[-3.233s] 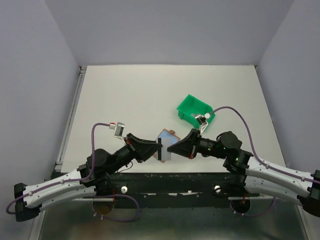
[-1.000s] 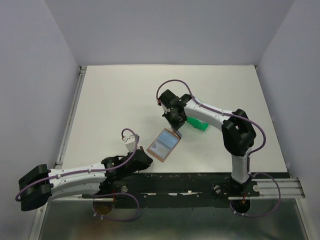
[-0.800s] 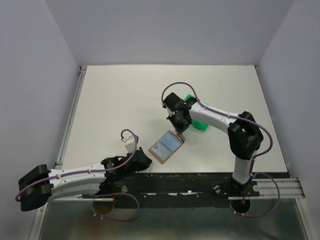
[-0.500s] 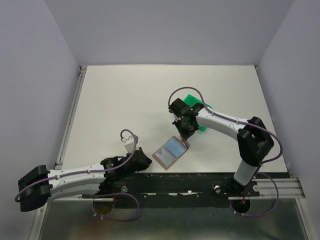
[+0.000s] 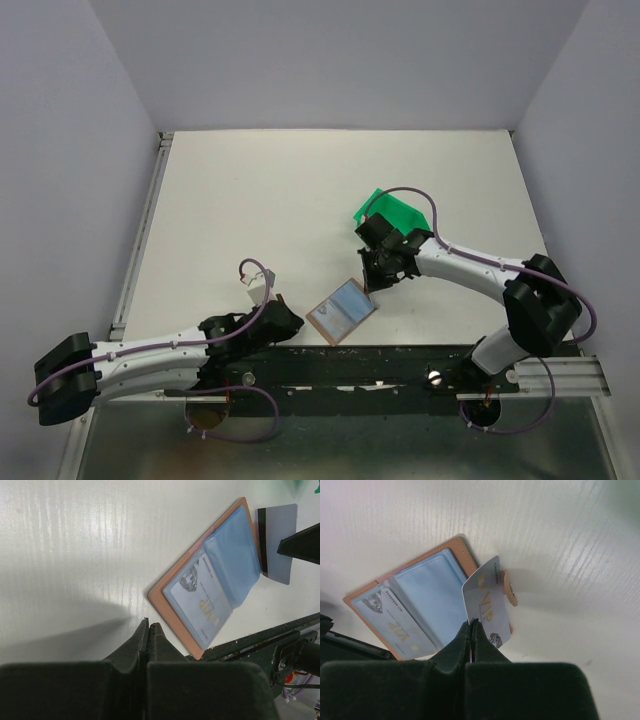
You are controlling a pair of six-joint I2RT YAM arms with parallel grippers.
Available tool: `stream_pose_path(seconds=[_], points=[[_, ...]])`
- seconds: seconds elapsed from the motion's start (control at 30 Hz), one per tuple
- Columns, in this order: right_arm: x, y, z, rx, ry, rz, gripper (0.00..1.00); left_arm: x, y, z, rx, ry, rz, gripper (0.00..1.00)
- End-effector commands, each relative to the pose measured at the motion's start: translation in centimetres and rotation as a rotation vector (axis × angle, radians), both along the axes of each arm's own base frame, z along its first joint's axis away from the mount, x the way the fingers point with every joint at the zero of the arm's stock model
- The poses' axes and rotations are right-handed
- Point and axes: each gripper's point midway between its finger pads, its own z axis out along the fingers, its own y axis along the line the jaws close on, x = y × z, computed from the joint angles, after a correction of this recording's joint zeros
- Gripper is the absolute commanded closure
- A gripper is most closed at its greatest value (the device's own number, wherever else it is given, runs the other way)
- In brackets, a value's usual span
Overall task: Put the credit cards into the card holder
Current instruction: Move the card holder to the corner of the board.
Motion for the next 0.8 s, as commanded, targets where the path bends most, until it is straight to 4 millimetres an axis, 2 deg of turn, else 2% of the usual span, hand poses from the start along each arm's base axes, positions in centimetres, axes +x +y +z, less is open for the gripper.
stream_pose_path(seconds=[0.0,0.37,0.77], points=[[-4.0,-2.2,-2.5,-0.05,0.153,-0.116,1.0,-0.1,0.9,-0.8,0.019,0.009,0.019,1.0],[-4.5,-2.4,-1.5,-0.023,0.145,-0.142,1.0,0.0,0.5,-1.1,0.019,0.014,0.008,1.0],[-6.1,-2.6,-1.2,0.024,0.174,-0.12,1.0,0.7,-1.7,-1.4,0.044,0.027,-0.042,1.0]])
